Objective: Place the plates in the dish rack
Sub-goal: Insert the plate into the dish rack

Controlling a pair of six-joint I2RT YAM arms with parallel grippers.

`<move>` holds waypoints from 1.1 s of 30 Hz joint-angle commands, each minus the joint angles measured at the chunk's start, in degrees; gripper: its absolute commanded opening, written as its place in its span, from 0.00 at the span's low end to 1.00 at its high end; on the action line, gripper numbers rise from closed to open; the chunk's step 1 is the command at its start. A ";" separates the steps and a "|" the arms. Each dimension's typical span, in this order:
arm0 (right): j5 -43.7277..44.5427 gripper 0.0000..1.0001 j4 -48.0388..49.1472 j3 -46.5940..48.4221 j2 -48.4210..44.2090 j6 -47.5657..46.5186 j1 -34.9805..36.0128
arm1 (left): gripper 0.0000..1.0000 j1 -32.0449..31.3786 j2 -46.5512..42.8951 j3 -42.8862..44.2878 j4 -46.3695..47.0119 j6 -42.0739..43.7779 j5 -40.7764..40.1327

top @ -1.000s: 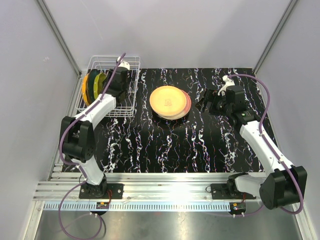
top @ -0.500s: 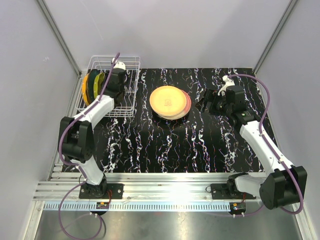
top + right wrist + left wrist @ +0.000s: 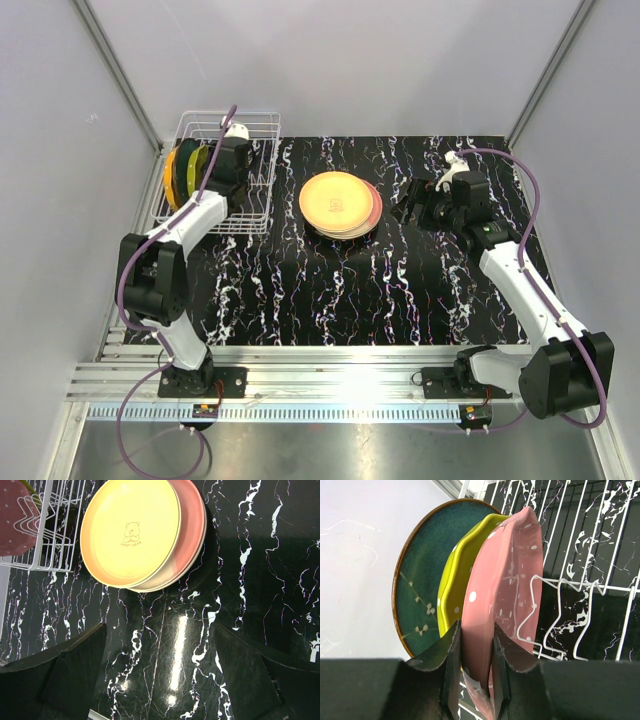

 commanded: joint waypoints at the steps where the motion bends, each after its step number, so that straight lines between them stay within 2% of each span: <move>1: -1.38 0.95 0.94 -0.15 0.00 -0.93 0.21 | 0.22 1.28 -1.00 -0.15 3.14 -1.99 0.18; 3: -1.55 0.95 0.94 -0.06 0.18 -0.85 0.21 | 0.33 1.54 -1.09 -0.14 3.14 -2.87 0.62; 5: -1.55 0.95 0.94 -0.06 0.18 -1.02 0.21 | 0.35 1.80 -1.18 -0.14 1.99 -3.05 1.06; 16: -1.99 0.95 0.50 0.11 -0.09 -1.11 0.21 | 0.39 2.33 -2.49 -0.06 1.21 -3.67 1.59; 19: -2.34 0.95 0.15 0.55 -0.09 -1.02 0.21 | 0.51 2.33 -4.68 0.38 -0.02 -4.89 2.82; 20: -2.43 0.95 0.06 0.64 -0.09 -0.67 0.21 | 0.60 2.33 -5.56 0.56 -0.46 -6.12 3.78; 24: -3.92 0.95 -0.46 1.43 0.26 0.55 0.21 | 0.71 2.33 -11.88 2.49 -3.19 -9.98 8.52; 30: -6.73 0.91 -0.38 2.75 2.37 3.19 0.30 | 0.80 2.33 -20.94 2.50 -6.88 -20.43 20.03; 33: -7.35 0.85 0.15 4.24 4.73 4.25 0.30 | 0.85 2.33 -28.31 -3.54 -5.66 -25.27 27.32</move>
